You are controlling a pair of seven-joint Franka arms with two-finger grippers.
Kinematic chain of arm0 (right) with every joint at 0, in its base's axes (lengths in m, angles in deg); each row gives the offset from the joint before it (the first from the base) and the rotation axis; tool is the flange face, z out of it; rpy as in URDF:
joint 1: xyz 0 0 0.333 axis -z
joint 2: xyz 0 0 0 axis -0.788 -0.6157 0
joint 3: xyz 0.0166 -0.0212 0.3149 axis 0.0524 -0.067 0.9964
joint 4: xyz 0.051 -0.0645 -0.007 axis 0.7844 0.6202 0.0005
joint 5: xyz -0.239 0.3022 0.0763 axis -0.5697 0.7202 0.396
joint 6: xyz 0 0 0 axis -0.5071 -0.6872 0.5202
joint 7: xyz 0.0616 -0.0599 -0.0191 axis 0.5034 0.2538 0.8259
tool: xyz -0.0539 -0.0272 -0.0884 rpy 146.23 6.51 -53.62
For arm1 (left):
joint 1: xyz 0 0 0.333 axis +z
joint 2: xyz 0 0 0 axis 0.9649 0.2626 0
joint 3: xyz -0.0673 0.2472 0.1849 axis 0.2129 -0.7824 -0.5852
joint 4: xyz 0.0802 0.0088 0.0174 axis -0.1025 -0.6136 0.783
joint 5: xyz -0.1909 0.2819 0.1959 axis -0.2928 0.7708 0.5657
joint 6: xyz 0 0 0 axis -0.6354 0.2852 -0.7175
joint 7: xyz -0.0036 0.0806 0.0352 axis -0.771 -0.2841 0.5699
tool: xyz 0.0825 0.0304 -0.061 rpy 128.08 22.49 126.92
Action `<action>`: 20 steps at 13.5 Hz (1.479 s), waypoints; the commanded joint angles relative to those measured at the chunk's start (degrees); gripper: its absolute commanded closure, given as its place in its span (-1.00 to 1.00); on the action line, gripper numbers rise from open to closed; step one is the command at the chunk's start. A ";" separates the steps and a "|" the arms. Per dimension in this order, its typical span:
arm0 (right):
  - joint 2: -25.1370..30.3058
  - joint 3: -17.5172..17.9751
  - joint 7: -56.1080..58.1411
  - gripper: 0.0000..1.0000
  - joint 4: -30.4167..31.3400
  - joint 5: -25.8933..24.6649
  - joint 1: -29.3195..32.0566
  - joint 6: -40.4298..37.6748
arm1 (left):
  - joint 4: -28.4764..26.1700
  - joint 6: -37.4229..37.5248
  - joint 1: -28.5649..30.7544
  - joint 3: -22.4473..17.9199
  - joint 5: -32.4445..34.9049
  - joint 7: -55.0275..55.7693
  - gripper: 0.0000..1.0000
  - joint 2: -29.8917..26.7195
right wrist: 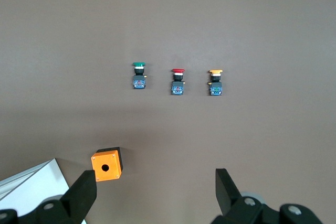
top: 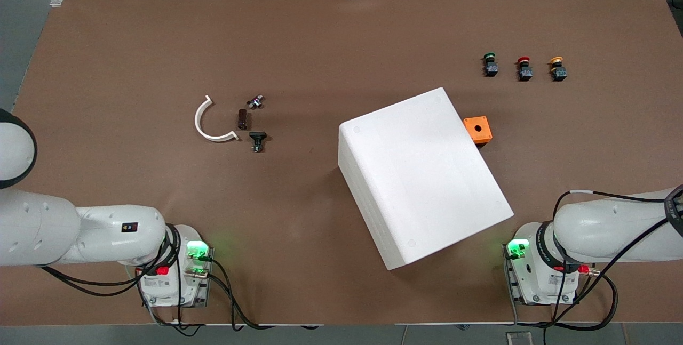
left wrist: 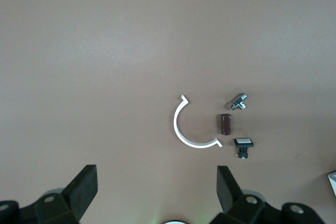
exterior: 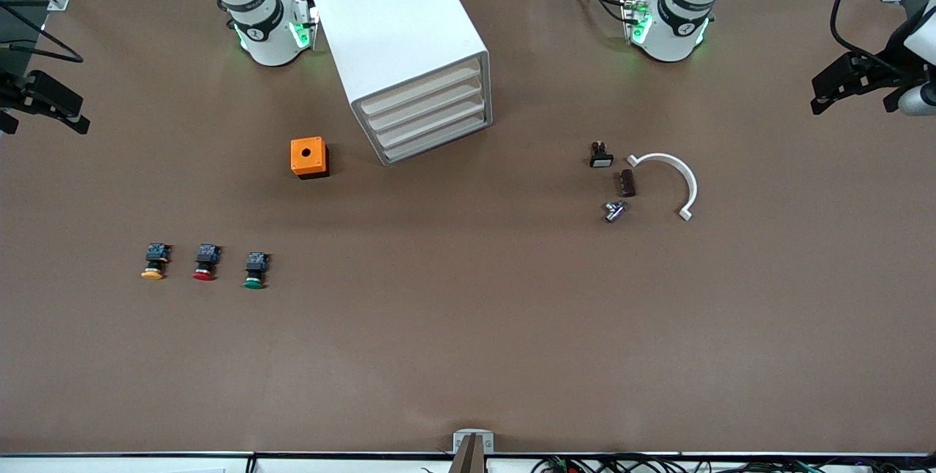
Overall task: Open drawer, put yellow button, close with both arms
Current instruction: 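Reach the right gripper toward the yellow button while the left gripper lowers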
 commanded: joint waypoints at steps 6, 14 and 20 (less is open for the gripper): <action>-0.70 -0.28 -0.24 -1.00 -1.31 -1.13 -0.32 -0.39 | 6.45 0.53 -0.46 0.13 0.95 -0.28 -1.00 7.81; -4.65 -0.81 0.90 -1.00 -1.23 -1.48 4.07 -0.22 | 7.17 -4.74 -2.04 0.65 4.20 3.91 -1.00 23.56; -18.70 -0.72 10.56 -1.00 -0.35 -3.06 10.48 8.73 | 7.09 -3.78 -11.87 0.92 3.06 51.21 -1.00 28.57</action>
